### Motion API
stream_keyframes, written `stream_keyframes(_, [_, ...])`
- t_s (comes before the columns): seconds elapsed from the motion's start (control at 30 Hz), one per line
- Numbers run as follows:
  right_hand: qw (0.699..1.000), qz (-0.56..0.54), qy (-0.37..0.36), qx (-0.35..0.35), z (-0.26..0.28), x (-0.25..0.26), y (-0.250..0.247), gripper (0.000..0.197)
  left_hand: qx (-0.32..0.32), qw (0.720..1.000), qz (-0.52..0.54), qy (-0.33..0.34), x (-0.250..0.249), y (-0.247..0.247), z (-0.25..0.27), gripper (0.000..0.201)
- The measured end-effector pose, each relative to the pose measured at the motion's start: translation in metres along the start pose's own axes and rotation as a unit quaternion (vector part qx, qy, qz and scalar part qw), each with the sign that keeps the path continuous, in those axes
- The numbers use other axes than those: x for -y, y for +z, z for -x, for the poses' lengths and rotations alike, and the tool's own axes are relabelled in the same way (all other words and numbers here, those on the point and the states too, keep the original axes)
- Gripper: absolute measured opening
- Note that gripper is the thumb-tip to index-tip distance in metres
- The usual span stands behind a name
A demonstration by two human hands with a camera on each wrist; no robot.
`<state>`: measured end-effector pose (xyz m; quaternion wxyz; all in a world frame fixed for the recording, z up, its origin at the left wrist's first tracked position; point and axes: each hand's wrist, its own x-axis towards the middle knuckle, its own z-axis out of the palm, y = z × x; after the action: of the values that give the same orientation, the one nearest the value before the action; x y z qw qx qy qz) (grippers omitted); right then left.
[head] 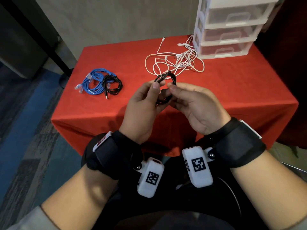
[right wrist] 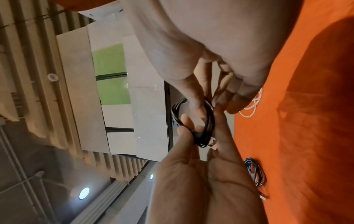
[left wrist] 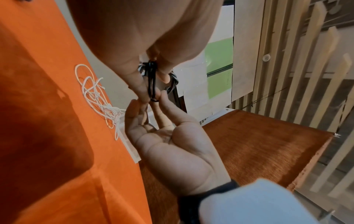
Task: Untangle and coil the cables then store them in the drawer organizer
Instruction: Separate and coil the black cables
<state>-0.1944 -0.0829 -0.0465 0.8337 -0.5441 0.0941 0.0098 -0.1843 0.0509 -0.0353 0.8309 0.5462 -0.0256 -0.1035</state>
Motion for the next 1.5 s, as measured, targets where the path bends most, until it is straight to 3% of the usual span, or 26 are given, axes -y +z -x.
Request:
stream_keyframes(0.3, [0.998, 0.031, 0.038, -0.025, -0.001, 0.005, -0.004, 0.007, -0.038, 0.99, -0.134, 0.029, -0.004, -0.002, 0.0, 0.021])
stream_keyframes(0.53, [0.995, 0.022, -0.004, 0.099, 0.007, 0.008, -0.011, 0.011, -0.029, 0.99, -0.135, 0.012, -0.011, -0.007, -0.007, 0.021])
stream_keyframes(0.73, [0.99, -0.041, -0.008, 0.132, 0.008, 0.004, -0.016, 0.01, -0.019, 0.987, -0.162, 0.0, -0.009, -0.006, -0.011, 0.022])
stream_keyframes(0.93, [0.984, 0.114, -0.052, 0.124, 0.007, 0.003, -0.021, 0.012, 0.003, 0.988, -0.154, -0.022, -0.013, -0.011, -0.011, 0.021])
stream_keyframes(1.17, [0.974, 0.007, -0.034, 0.223, 0.012, 0.01, -0.025, 0.01, 0.022, 0.988, -0.153, -0.018, -0.011, 0.0, -0.011, 0.022])
stream_keyframes(1.33, [0.979, 0.085, -0.052, 0.177, 0.013, 0.011, -0.028, 0.009, 0.017, 0.989, -0.148, -0.018, -0.015, -0.003, -0.015, 0.019])
stream_keyframes(1.5, [0.983, 0.099, -0.033, 0.151, 0.013, 0.007, -0.025, 0.027, 0.018, 0.984, -0.177, 0.006, -0.02, -0.004, -0.012, 0.018])
